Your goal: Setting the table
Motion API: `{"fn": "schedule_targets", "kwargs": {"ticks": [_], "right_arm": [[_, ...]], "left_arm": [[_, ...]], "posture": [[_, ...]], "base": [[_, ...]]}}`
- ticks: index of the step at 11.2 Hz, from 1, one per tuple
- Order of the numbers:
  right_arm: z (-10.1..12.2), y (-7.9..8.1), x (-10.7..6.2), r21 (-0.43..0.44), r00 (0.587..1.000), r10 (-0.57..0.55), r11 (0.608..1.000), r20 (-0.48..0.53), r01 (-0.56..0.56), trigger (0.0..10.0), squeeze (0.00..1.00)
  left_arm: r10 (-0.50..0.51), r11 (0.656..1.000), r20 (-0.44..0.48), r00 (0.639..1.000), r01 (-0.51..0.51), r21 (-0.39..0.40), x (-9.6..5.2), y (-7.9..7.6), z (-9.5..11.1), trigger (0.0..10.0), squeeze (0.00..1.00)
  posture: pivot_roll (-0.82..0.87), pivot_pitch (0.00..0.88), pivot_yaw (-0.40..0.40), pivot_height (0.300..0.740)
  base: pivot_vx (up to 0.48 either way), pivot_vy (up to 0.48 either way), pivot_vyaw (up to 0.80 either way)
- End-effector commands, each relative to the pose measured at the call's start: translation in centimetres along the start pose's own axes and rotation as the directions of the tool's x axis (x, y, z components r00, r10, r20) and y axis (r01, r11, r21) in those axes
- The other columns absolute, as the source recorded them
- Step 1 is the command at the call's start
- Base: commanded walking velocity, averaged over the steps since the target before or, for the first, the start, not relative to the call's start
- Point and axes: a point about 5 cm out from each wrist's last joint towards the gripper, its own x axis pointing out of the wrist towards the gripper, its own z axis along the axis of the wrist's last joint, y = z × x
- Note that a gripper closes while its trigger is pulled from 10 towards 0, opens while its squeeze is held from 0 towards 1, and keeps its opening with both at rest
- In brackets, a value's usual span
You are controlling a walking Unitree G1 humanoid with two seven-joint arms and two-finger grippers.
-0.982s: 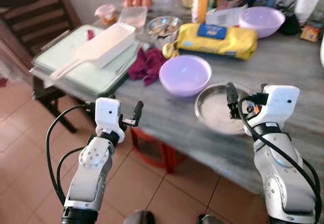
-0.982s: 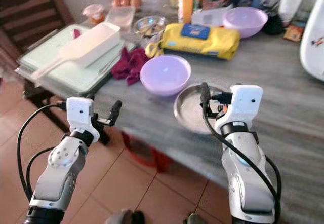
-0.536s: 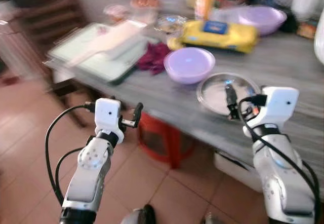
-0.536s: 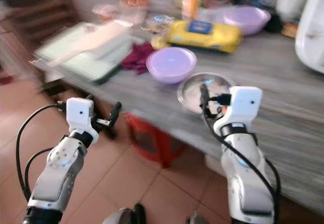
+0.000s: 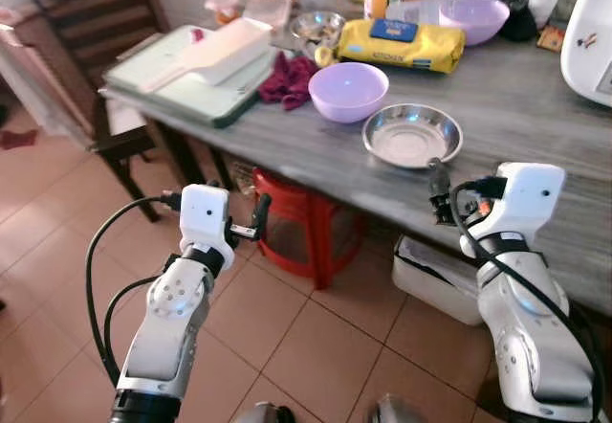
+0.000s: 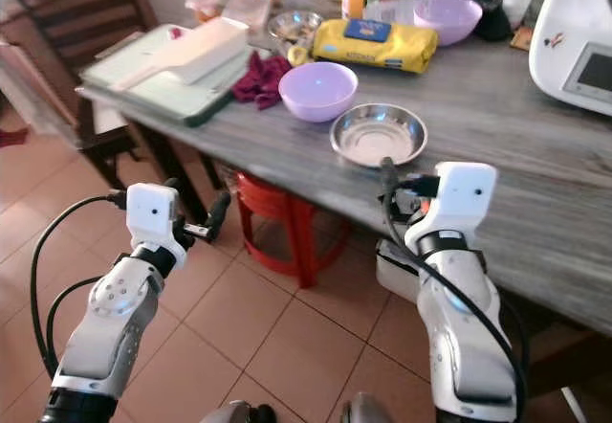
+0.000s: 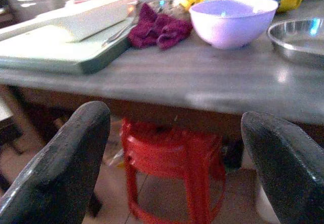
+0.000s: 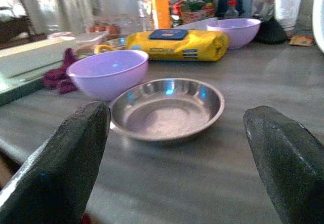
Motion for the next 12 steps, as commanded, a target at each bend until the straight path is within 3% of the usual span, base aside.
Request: {"fn": "schedule_targets", "kwargs": {"ticks": [1, 5, 12], "right_arm": [[0.03, 0.04, -0.06, 0.002, 1.0, 0.003, 1.0, 0.002, -0.003, 10.0, 0.0], [0.09, 0.05, -0.02, 0.008, 1.0, 0.003, 1.0, 0.0, -0.003, 10.0, 0.0], [-0.02, 0.11, 0.04, 0.011, 1.0, 0.009, 1.0, -0.008, -0.009, 10.0, 0.0]], "left_arm": [[0.007, 1.0, -0.019, 1.0, -0.006, 0.008, -0.19, 0.1, -0.39, 10.0, 0.0], [0.002, 1.0, -0.023, 1.0, -0.002, 0.008, -0.31, -0.02, -0.56, 10.0, 0.0], [-0.004, 1.0, -0.024, 1.0, 0.005, 0.005, -0.21, -0.21, -0.61, 10.0, 0.0]], "posture": [[-0.07, 0.128, 0.12, 0.74], [-0.08, 0.131, 0.116, 0.74], [-0.08, 0.132, 0.115, 0.74]], "base": [[-0.315, 0.0, 0.0], [-0.308, 0.0, 0.0], [-0.295, 0.0, -0.5]]}}
